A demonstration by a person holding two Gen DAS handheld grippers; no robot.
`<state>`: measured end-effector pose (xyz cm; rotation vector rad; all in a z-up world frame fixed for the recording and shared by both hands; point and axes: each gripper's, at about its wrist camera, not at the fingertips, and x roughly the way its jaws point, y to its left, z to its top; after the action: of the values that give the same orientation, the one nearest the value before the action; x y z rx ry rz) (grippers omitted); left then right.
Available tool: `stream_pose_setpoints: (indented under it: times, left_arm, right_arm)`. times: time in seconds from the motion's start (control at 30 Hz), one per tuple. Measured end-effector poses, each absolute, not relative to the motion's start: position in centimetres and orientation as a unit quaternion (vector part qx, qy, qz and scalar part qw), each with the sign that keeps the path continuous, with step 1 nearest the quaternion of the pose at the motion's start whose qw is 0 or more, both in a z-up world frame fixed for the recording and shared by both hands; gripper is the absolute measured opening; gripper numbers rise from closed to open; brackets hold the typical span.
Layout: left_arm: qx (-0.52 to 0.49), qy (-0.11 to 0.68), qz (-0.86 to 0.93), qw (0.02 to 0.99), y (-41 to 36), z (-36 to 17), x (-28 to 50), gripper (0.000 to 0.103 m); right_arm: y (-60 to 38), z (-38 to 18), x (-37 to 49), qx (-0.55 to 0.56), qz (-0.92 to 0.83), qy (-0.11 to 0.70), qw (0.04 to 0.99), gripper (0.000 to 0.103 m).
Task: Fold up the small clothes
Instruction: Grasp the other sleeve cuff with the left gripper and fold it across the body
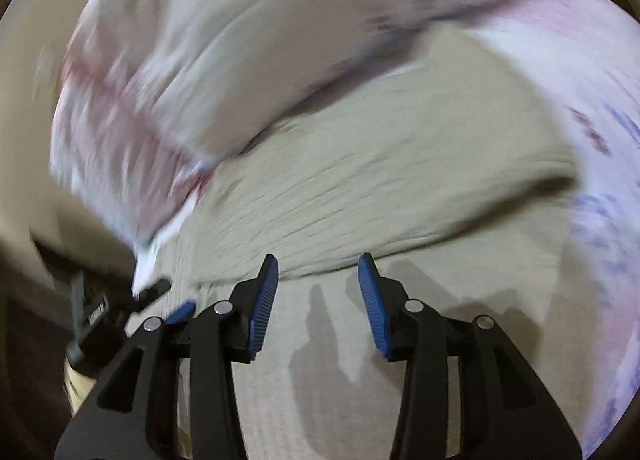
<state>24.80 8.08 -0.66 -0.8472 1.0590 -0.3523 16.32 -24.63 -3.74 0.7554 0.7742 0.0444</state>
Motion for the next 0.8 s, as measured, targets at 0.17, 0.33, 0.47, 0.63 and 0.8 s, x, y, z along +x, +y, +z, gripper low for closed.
stream_pose_setpoints:
  times: [0.17,0.33,0.47,0.63,0.8]
  left_arm:
    - [-0.393,0.491,-0.161,0.761,7.4,-0.8,26.4,0.038]
    - [-0.373,0.498,-0.161,0.766,6.4,-1.0,27.4,0.009]
    - [-0.356,0.484,-0.165,0.782,6.7,-0.1,27.5,0.007]
    - [-0.319,0.446,-0.154,0.822,8.7,2.3,26.3,0.007]
    - [-0.301,0.469,-0.117,0.822,10.3,0.4,25.7,0.007]
  right_arm:
    - [-29.3,-4.7,15.6,0.428,-0.027,0.334,0.840,0.043]
    - [-31.4,-4.6,15.8,0.438,-0.051,0.306,0.844,0.035]
    - [-31.3,-4.4,16.0,0.413,-0.066,0.301,0.857,0.009]
    - [-28.7,-2.6,15.2,0.351,-0.047,0.287,0.890,0.008]
    - [-26.0,-3.9,16.4,0.295,-0.063,0.341,0.890,0.008]
